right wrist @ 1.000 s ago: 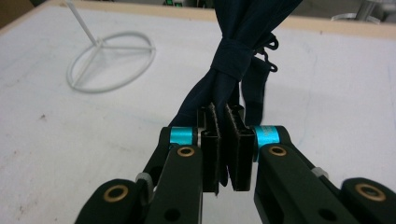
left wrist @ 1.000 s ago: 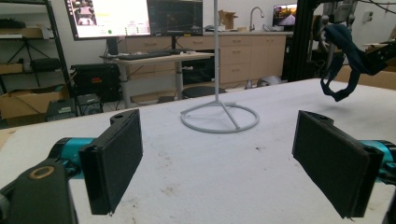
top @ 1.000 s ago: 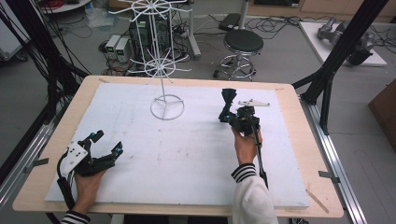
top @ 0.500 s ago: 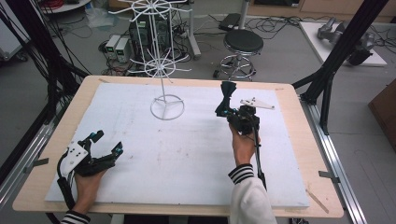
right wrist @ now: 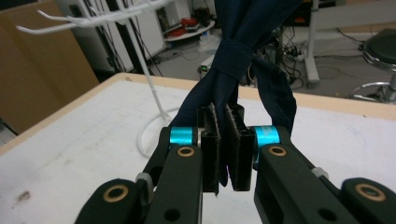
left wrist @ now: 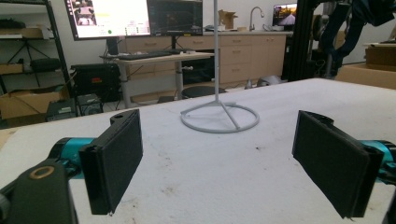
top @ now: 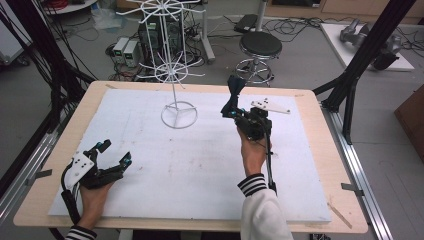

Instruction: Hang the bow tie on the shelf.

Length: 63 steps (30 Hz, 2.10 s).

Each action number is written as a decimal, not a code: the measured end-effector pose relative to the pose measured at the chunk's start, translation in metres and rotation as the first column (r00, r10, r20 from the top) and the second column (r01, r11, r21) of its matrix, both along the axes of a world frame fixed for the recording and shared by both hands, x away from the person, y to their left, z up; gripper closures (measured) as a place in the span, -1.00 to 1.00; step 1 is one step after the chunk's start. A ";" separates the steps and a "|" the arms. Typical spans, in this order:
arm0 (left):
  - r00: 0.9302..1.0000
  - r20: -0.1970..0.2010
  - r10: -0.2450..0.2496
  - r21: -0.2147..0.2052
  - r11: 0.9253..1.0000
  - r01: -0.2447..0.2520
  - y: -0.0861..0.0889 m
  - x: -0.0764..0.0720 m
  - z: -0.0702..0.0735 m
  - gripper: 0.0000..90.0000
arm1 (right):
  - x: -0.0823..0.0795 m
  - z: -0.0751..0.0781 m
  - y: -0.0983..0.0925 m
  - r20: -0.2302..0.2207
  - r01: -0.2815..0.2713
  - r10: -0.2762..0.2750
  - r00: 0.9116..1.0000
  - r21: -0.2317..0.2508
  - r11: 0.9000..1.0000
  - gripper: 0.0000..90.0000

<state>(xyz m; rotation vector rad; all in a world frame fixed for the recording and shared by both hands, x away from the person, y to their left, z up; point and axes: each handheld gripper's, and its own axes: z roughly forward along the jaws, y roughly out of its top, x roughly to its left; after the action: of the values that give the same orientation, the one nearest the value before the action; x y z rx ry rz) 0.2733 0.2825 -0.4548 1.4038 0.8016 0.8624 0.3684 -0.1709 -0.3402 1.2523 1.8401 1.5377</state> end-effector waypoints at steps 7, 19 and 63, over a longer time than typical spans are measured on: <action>1.000 0.001 0.000 -0.002 1.000 0.000 0.000 0.000 0.000 -0.63 | -0.001 0.012 0.015 0.033 -0.028 0.028 0.999 0.005 1.000 0.90; 1.000 -0.001 0.000 0.000 1.000 0.000 0.000 0.000 0.000 -0.63 | 0.000 0.024 0.032 0.150 -0.133 0.129 0.980 0.016 0.991 0.90; 1.000 0.003 -0.002 -0.006 1.000 0.002 0.000 0.000 0.000 -0.63 | 0.016 0.027 0.101 0.232 -0.175 0.197 0.953 -0.112 0.978 0.90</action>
<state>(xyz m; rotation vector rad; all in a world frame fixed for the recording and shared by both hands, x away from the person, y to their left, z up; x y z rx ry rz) 0.2732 0.2830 -0.4550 1.3975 0.7998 0.8594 0.3843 -0.0695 -0.3134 0.8280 1.8850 1.6047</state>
